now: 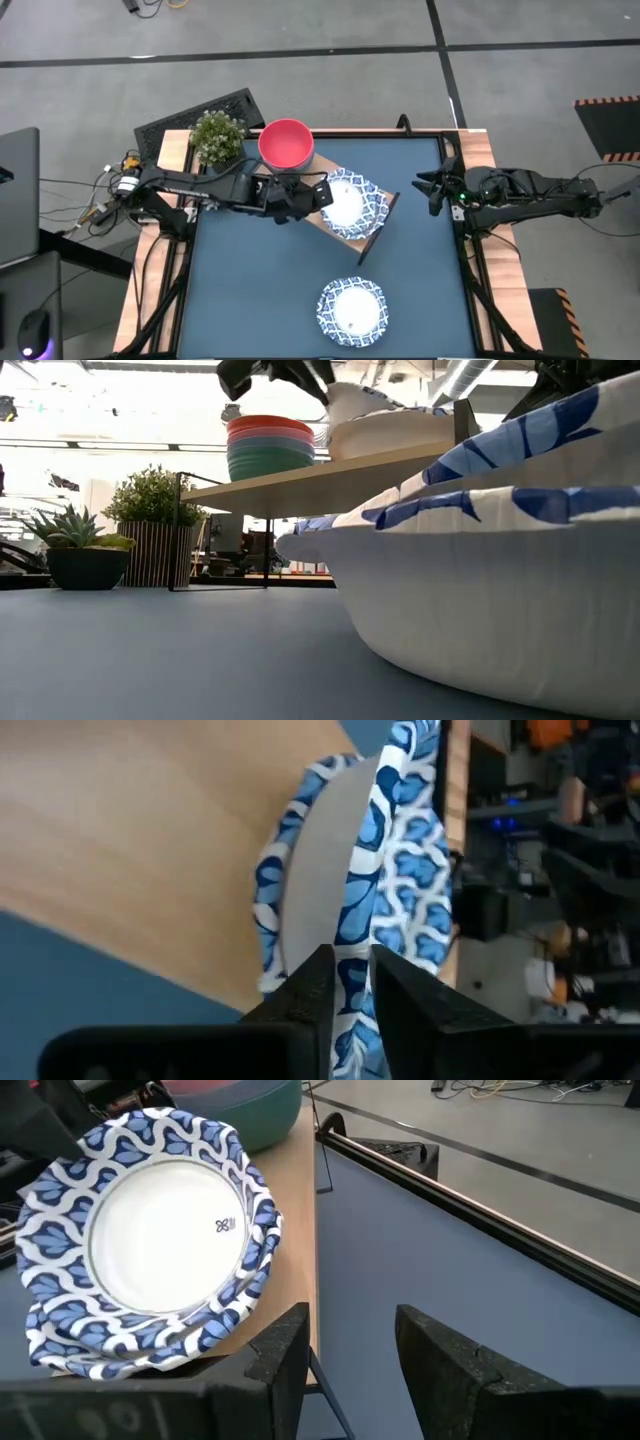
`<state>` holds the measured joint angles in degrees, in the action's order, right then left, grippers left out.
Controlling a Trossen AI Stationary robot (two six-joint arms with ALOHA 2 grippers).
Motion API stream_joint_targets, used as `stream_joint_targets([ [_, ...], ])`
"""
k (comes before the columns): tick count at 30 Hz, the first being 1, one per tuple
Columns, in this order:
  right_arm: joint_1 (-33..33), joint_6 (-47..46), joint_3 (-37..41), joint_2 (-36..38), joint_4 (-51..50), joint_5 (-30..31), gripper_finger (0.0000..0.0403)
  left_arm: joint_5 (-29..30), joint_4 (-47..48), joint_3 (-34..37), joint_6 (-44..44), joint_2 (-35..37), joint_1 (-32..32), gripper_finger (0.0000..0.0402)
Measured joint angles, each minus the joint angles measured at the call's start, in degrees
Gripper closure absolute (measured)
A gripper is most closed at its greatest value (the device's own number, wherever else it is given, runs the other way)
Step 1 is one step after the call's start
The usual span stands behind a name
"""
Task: Place and stack bowls onto a shelf
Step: Stack the left white bowl on top of the white bowl on the shelf
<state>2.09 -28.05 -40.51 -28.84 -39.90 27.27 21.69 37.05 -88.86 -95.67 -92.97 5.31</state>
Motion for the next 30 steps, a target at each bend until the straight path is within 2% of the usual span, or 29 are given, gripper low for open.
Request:
stream_joint_targets([
  [6,0.0,0.0,0.0,0.0,0.0,0.0,0.0226,-1.4,-2.0,0.0,5.1,0.0,-1.7,0.0326],
  [11,0.0,0.0,0.0,0.0,0.0,0.0,0.0226,-8.4,-1.7,0.0,7.7,0.0,-2.4,0.0319],
  [21,0.0,0.2,0.0,0.0,0.1,0.0,0.0226,-7.4,-2.1,0.0,10.5,0.0,-2.6,0.0321],
  [25,0.0,0.2,0.0,-0.3,0.1,0.0,0.0226,-8.9,-2.2,0.0,10.9,-0.9,-2.5,0.0342],
  [30,0.0,0.0,0.0,-0.9,0.0,0.0,0.0226,-9.3,-2.3,0.0,11.0,-0.9,-2.5,0.0393],
])
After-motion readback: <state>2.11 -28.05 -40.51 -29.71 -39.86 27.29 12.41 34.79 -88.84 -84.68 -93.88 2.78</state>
